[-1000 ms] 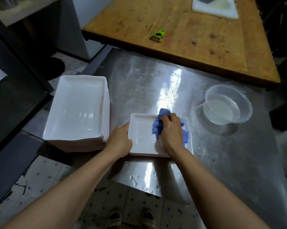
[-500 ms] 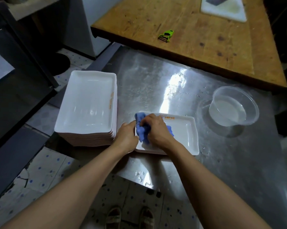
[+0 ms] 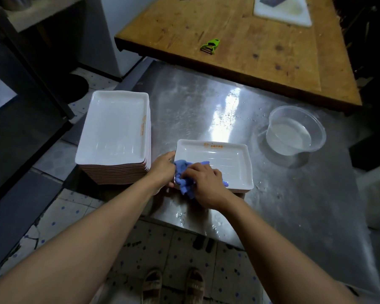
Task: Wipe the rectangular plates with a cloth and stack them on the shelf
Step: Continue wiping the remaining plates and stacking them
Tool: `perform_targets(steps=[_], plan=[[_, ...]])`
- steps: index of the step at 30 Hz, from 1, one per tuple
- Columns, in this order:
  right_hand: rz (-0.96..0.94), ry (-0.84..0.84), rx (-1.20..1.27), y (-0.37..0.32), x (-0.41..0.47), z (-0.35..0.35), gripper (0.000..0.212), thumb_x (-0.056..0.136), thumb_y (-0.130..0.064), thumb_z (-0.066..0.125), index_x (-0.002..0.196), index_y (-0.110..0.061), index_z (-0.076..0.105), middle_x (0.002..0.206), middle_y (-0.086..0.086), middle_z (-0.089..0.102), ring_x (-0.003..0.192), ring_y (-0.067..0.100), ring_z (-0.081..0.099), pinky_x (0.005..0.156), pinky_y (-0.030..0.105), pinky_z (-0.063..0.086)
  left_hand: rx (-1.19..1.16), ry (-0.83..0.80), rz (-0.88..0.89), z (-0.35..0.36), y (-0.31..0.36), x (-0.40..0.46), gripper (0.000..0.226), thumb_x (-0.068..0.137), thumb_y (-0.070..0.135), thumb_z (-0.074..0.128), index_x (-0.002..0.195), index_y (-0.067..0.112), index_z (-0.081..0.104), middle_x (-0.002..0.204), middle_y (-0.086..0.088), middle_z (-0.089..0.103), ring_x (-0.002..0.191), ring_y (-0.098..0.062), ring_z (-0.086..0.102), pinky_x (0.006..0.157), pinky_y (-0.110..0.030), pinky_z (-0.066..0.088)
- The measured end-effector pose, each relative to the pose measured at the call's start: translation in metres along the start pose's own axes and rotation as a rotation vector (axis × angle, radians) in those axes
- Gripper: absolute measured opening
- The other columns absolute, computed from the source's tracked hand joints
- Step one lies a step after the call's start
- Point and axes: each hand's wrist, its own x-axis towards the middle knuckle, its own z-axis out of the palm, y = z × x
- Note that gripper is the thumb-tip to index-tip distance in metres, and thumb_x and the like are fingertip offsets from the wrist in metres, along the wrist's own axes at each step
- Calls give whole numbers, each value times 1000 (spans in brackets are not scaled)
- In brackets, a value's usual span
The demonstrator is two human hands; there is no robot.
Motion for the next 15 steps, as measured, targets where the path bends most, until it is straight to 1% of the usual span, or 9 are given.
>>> perform_targets(steps=[1,2,3,5,7,9,11,13,15], plan=[[-8,18,-11,-1,-3,0,40,83,-15,60,122,-24,55,131,0,45,121,22,38,98,37,24,24,30,7,2,1,0,35,87,-2,43,98,26,61,83,-12,65,63,-25,59,58,-34,53],[-6,40,-19,0,-7,0,39,84,-15,59,121,-24,55,130,0,46,119,22,39,96,36,24,77,72,20,4,1,1,32,87,1,45,100,24,62,94,-14,67,75,-28,62,69,-38,54],[8,62,-29,2,-10,-1,37,84,-16,59,120,-24,55,129,0,47,117,22,41,95,35,24,161,116,32,5,2,3,31,89,4,45,109,20,63,105,-15,66,89,-29,62,79,-37,51],[65,98,-64,12,-20,-4,34,83,-16,57,116,-23,57,125,0,49,116,23,41,90,35,23,367,171,45,6,2,4,34,91,14,47,124,15,57,120,-14,61,106,-30,57,87,-33,44],[138,124,-100,28,-31,-9,31,82,-16,56,112,-24,60,121,0,50,114,23,42,85,34,22,488,179,54,9,-1,6,44,85,16,56,129,16,53,122,-12,60,110,-32,55,88,-33,45],[204,149,-111,43,-39,-14,26,83,-15,55,106,-23,62,117,0,51,112,24,43,80,32,18,535,179,56,12,-4,8,50,79,8,55,127,17,52,120,-12,60,109,-32,55,86,-33,45],[266,167,-119,54,-42,-20,25,84,-12,55,106,-21,63,117,2,51,112,24,44,82,32,19,546,185,59,14,-6,10,53,77,3,50,127,17,52,119,-13,60,110,-32,53,87,-32,45],[316,190,-155,65,-38,-23,27,84,-9,54,109,-17,61,118,4,51,111,25,45,88,31,24,541,189,83,14,-7,12,55,76,0,49,128,18,53,118,-12,61,111,-31,52,89,-31,45],[337,221,-242,75,-26,-26,31,84,-10,54,114,-12,57,120,7,51,110,27,47,88,31,30,516,184,115,13,-9,13,57,76,-1,50,130,20,54,118,-10,62,112,-29,52,90,-29,43]])
